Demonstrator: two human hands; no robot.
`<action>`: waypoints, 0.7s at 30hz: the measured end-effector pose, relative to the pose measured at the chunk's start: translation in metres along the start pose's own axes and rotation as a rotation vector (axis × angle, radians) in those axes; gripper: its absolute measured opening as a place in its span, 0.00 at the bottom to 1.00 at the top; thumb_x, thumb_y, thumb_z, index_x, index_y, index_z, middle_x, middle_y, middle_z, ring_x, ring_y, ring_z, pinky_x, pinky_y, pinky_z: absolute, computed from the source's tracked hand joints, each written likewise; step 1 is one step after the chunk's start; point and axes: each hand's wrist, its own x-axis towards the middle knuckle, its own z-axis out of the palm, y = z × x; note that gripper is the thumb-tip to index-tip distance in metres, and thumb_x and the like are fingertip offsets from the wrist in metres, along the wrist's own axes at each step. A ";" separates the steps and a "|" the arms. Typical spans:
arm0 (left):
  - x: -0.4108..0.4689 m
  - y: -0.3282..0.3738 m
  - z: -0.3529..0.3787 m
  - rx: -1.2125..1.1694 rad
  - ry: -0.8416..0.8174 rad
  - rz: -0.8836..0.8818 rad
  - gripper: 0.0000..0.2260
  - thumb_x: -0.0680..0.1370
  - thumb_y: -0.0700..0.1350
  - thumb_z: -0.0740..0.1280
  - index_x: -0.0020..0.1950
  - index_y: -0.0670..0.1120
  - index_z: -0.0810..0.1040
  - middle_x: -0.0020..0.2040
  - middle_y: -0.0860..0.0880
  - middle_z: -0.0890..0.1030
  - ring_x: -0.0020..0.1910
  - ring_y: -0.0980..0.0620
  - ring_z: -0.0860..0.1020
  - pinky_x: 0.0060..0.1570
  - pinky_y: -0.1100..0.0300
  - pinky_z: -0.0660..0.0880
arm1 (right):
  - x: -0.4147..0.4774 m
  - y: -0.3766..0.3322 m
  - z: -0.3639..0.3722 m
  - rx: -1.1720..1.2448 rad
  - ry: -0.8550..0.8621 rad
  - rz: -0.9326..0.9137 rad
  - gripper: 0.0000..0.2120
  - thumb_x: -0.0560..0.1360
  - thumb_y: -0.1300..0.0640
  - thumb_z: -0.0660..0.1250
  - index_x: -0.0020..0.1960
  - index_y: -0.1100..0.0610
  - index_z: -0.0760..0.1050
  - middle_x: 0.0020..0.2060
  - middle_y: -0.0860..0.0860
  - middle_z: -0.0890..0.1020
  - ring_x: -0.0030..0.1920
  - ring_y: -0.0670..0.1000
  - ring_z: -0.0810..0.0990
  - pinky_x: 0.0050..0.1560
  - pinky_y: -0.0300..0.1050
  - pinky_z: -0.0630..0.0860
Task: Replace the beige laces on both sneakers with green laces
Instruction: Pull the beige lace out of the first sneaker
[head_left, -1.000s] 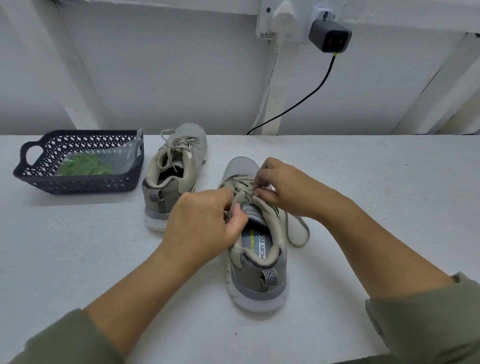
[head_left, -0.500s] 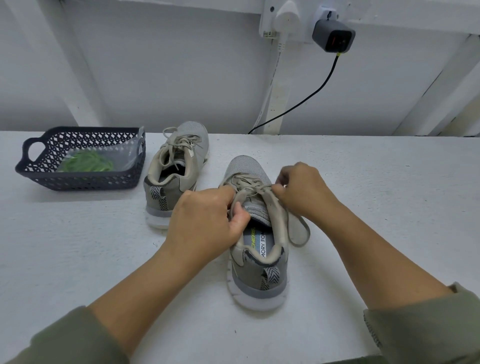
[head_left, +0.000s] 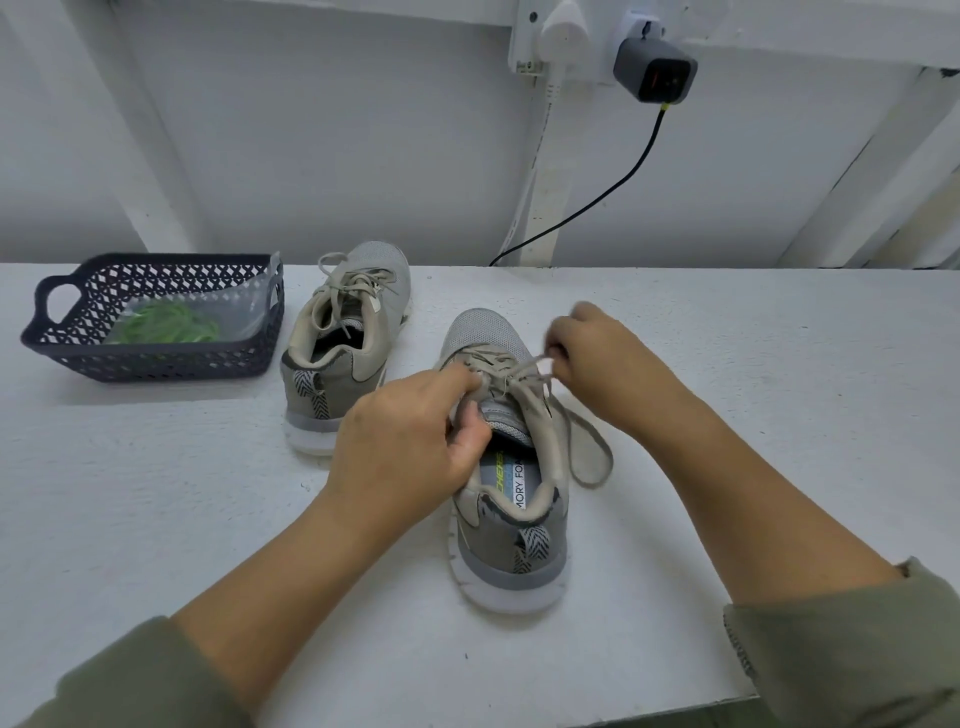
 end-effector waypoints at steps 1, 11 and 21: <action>-0.001 -0.002 0.001 -0.025 -0.002 0.013 0.06 0.73 0.44 0.67 0.48 0.47 0.82 0.34 0.53 0.79 0.31 0.50 0.77 0.31 0.54 0.76 | -0.002 0.007 0.003 -0.065 -0.035 0.089 0.09 0.79 0.63 0.60 0.54 0.61 0.78 0.50 0.56 0.74 0.45 0.56 0.75 0.45 0.49 0.74; 0.005 -0.025 -0.003 -0.206 -0.140 0.253 0.13 0.79 0.44 0.61 0.58 0.42 0.81 0.45 0.59 0.70 0.39 0.67 0.67 0.45 0.77 0.65 | -0.006 -0.012 -0.003 0.148 -0.086 -0.231 0.10 0.78 0.56 0.65 0.57 0.54 0.81 0.51 0.50 0.79 0.52 0.51 0.78 0.49 0.37 0.68; 0.001 -0.022 0.005 -0.261 -0.037 0.173 0.09 0.77 0.43 0.63 0.49 0.41 0.82 0.39 0.55 0.75 0.34 0.60 0.71 0.36 0.67 0.72 | -0.003 -0.005 -0.005 0.244 -0.133 -0.124 0.05 0.78 0.55 0.65 0.52 0.51 0.77 0.47 0.46 0.78 0.48 0.47 0.78 0.47 0.41 0.72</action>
